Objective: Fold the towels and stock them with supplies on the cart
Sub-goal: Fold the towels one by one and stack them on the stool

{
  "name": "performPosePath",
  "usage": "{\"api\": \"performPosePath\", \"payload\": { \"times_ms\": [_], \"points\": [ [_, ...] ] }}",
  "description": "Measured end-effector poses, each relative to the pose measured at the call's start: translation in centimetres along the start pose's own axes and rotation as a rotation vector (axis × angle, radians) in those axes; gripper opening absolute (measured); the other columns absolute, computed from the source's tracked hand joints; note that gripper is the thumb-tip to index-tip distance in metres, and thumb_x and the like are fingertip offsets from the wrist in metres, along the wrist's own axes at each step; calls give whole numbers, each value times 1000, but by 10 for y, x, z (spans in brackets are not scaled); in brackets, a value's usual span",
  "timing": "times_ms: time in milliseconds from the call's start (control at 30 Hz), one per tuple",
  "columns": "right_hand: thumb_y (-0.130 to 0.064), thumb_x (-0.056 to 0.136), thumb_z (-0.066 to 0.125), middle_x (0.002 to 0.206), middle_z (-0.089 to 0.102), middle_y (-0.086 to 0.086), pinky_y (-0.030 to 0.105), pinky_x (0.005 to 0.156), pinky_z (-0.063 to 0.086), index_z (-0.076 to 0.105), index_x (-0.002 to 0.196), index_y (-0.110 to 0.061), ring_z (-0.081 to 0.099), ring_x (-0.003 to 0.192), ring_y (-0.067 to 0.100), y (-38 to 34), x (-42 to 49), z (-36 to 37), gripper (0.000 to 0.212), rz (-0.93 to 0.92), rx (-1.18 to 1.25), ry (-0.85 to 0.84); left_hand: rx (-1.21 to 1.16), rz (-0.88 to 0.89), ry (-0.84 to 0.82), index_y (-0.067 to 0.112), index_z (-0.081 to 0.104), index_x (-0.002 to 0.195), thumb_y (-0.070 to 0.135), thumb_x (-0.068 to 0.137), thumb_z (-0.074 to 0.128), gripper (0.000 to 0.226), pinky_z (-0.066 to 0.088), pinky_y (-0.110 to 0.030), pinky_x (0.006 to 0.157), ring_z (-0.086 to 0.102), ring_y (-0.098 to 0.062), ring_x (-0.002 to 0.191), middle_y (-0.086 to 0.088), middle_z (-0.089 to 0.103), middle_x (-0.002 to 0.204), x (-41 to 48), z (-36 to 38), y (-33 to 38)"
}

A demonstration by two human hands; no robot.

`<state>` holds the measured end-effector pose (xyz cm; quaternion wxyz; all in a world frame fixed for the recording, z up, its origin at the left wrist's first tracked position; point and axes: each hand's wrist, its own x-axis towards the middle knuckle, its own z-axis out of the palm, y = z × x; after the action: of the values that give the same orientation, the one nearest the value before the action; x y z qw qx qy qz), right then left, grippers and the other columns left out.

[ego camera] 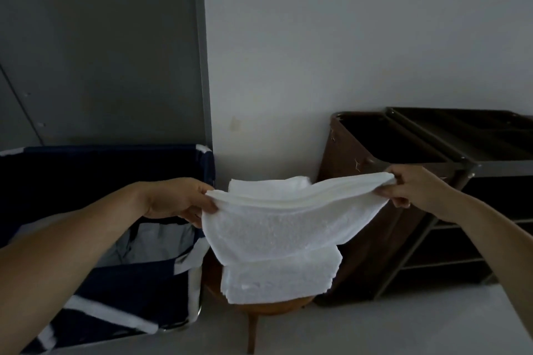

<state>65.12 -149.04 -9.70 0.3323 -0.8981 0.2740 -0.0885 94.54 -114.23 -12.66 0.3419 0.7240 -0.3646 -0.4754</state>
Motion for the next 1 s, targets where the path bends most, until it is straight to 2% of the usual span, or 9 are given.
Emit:
{"api": "performPosePath", "payload": {
  "times_ms": [133,200,267,433,533,633,700,800,1000],
  "points": [
    [-20,87,76,92,71,-1,24,74,45,70,94,-16,66,90,16,28,32,8,10,45,60,-47,-11,-64,-92,5,63,126,12,95,59,31,50,-44,103,65,-32,115,-14,69,122,35,-12,-9],
    [-21,86,76,94,73,-1,26,77,47,71,94,-16,67,92,16,44,59,15,11,66,116,-64,-52,-97,-73,3,63,126,11,95,59,32,53,-40,98,66,-32,113,-16,69,121,60,-22,-14],
    [-24,84,78,92,75,-2,27,79,49,73,94,-16,70,88,16,60,94,24,14,91,206,-70,-127,-131,12,2,63,125,11,95,58,31,55,-37,91,67,-32,110,-18,69,119,91,-33,-21],
    [-33,78,77,104,76,5,33,78,60,70,108,-10,74,92,20,105,198,74,39,217,469,-111,-342,-224,360,0,68,115,8,95,60,23,58,-35,68,72,-28,87,-19,73,104,197,-58,-55],
    [-27,90,73,109,71,9,48,92,56,66,110,-11,69,100,28,144,252,129,26,347,488,-79,-401,-322,526,1,69,104,4,94,59,14,58,-41,75,69,-32,88,-21,71,101,261,-53,-88],
    [-25,95,66,112,67,11,52,95,54,62,113,-10,65,99,26,178,284,185,24,494,518,-89,-436,-404,598,5,66,94,7,96,57,9,56,-39,75,67,-28,84,-20,69,100,312,-38,-119],
    [-27,96,64,110,65,11,49,91,56,60,115,-7,63,92,24,195,291,215,28,578,492,-83,-447,-442,608,5,65,102,14,98,56,13,56,-44,86,67,-32,94,-18,69,105,333,-26,-136],
    [-34,92,67,109,66,8,45,88,56,61,114,-8,66,93,25,213,292,241,34,630,400,-111,-513,-469,583,7,61,122,17,100,55,25,50,-51,98,65,-35,105,-16,68,116,347,-10,-155],
    [-34,91,70,105,69,6,48,87,57,65,108,-10,68,92,24,229,304,242,30,605,379,-149,-583,-487,539,6,64,119,10,99,53,24,48,-53,100,65,-37,106,-17,71,113,350,-20,-169]
  ]
}}
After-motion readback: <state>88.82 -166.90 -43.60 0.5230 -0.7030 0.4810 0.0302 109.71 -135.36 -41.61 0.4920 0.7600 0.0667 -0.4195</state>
